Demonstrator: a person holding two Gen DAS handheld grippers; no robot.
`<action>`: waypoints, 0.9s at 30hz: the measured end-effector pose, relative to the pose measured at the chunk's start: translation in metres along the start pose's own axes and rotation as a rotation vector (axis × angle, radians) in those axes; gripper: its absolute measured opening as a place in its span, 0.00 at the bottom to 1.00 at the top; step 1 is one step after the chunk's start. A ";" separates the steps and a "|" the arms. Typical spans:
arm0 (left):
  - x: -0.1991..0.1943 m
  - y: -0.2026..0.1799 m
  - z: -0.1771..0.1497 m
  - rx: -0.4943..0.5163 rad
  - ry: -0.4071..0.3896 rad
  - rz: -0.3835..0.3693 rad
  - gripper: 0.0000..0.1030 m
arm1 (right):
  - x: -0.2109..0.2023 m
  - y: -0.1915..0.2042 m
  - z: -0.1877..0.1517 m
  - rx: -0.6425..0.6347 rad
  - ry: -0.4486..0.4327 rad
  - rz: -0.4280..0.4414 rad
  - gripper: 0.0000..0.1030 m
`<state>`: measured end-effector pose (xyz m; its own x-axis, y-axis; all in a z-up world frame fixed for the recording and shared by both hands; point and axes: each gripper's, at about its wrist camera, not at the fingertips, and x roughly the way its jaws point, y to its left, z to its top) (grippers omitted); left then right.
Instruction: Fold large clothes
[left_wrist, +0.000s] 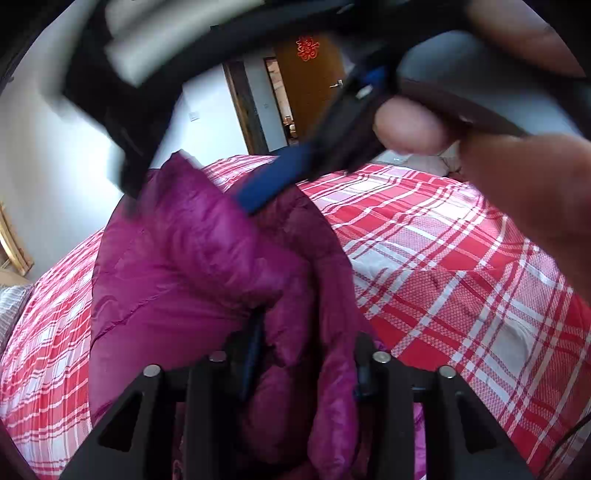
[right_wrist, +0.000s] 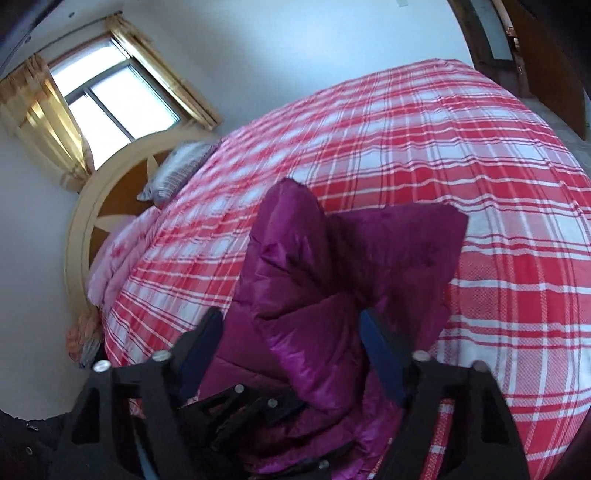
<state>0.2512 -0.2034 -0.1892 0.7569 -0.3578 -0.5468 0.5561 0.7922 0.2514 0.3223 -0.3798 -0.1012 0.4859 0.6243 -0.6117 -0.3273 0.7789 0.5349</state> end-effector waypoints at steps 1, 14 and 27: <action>-0.001 0.000 0.000 0.000 0.007 -0.005 0.44 | 0.005 0.000 -0.001 -0.003 0.011 -0.014 0.29; -0.122 0.089 0.001 -0.204 -0.232 -0.064 0.96 | -0.012 -0.058 -0.003 0.117 -0.106 -0.327 0.11; -0.018 0.109 -0.027 -0.203 0.013 0.068 0.96 | -0.056 0.014 0.001 0.218 -0.328 -0.560 0.47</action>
<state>0.2888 -0.0976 -0.1740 0.7850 -0.2949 -0.5448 0.4225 0.8980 0.1227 0.2915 -0.4041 -0.0594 0.7661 0.0538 -0.6405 0.1988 0.9278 0.3157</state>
